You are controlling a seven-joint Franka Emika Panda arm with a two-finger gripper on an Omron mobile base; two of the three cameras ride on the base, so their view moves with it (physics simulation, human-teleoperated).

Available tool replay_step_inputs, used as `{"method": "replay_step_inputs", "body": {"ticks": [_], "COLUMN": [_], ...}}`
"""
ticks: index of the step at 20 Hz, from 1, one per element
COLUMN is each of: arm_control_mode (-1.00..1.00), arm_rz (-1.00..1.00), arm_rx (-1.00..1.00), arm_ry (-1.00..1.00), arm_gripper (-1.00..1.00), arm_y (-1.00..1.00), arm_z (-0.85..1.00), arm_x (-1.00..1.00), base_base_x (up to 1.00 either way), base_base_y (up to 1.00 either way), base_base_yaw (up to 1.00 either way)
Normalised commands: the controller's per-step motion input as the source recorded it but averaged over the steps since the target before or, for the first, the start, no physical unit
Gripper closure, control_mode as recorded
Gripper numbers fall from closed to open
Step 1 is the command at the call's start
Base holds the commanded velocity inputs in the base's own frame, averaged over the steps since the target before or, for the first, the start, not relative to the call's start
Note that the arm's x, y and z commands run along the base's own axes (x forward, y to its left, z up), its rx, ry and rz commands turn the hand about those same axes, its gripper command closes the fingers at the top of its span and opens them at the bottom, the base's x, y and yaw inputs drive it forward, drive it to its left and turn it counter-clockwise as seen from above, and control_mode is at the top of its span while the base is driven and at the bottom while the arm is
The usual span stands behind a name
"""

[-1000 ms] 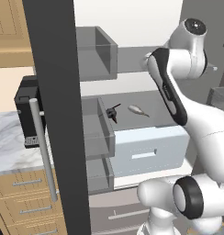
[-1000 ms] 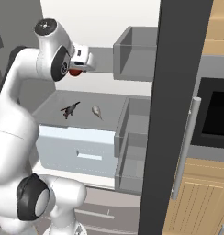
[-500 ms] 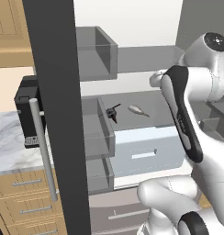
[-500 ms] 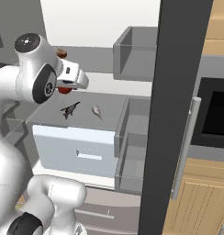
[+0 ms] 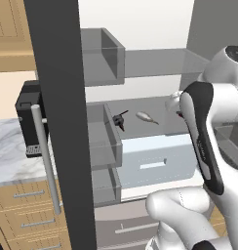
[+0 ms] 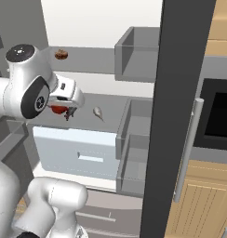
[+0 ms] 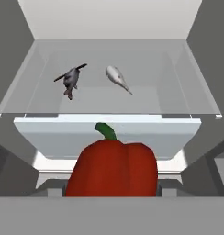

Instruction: Gather the mushroom and bell pepper from the fridge and place them on a tray on the dining counter. Then gather the fishs from the fridge and place them on the other tray.

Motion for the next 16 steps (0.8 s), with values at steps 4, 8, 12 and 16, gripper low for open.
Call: {"method": "replay_step_inputs", "body": {"ticks": [4,8,12,16], "arm_control_mode": [-1.0,-1.0,-1.0,-1.0], "arm_rz": [0.0,0.0,0.0,0.0], "arm_rx": [0.0,0.0,0.0,-0.03], "arm_ry": [0.11,0.13,0.13,0.14], "arm_gripper": [1.0,1.0,1.0,1.0], "arm_y": [0.0,0.0,0.0,0.0], "arm_z": [-0.34,-0.24,-0.16,-0.1], "arm_x": [-0.58,-0.62,-0.55,-0.42], "base_base_x": [0.0,0.0,0.0,0.0], "base_base_y": [0.0,0.0,0.0,0.0], "base_base_yaw": [0.0,0.0,0.0,0.0]}}
